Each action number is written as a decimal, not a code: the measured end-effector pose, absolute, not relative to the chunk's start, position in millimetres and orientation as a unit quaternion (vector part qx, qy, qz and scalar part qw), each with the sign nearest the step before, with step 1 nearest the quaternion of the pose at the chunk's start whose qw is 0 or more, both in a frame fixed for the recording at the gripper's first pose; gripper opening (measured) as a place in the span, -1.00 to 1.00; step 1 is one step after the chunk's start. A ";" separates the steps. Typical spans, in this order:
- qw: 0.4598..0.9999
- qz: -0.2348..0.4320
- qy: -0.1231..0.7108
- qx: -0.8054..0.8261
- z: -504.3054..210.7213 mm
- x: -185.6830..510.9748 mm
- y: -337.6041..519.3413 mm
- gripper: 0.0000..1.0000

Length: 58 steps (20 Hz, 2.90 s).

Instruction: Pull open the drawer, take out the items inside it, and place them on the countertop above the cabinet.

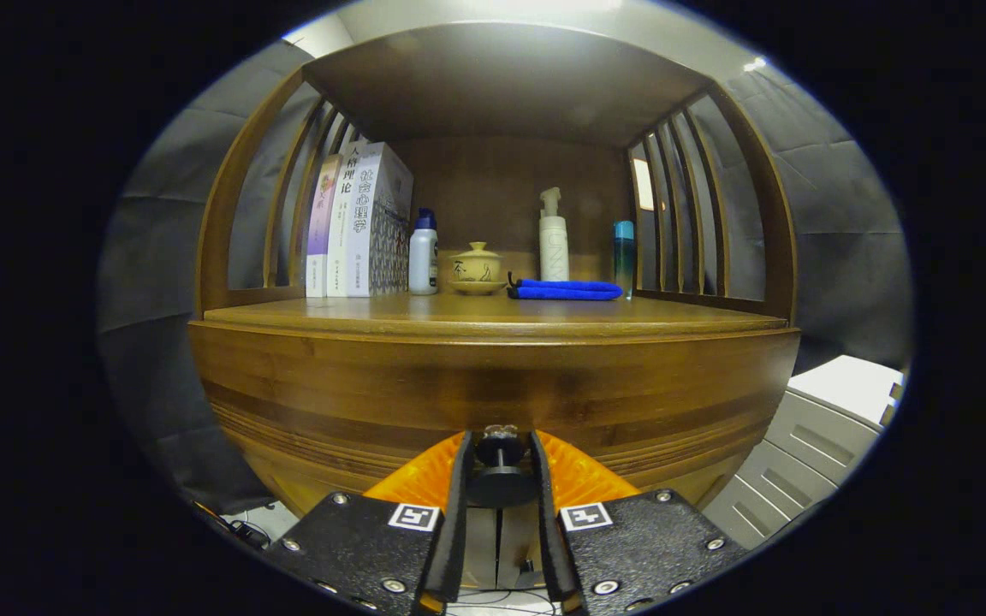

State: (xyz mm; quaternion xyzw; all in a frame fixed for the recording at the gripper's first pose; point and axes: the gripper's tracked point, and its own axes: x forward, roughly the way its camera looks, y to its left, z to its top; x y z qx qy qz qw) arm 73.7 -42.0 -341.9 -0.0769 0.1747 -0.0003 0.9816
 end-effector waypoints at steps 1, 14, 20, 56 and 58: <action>0.981 0.005 0.177 -0.077 -342.2 74.2 -41.8 -0.32; 0.978 0.007 0.197 -0.075 -325.6 6.0 -50.1 -0.39; 0.979 0.016 0.182 -0.092 -318.5 -38.6 -47.0 -0.40; 0.953 -0.049 0.291 -0.063 -191.4 15.9 -46.7 0.92; 0.943 -0.066 0.325 -0.031 -202.9 26.8 -49.9 0.92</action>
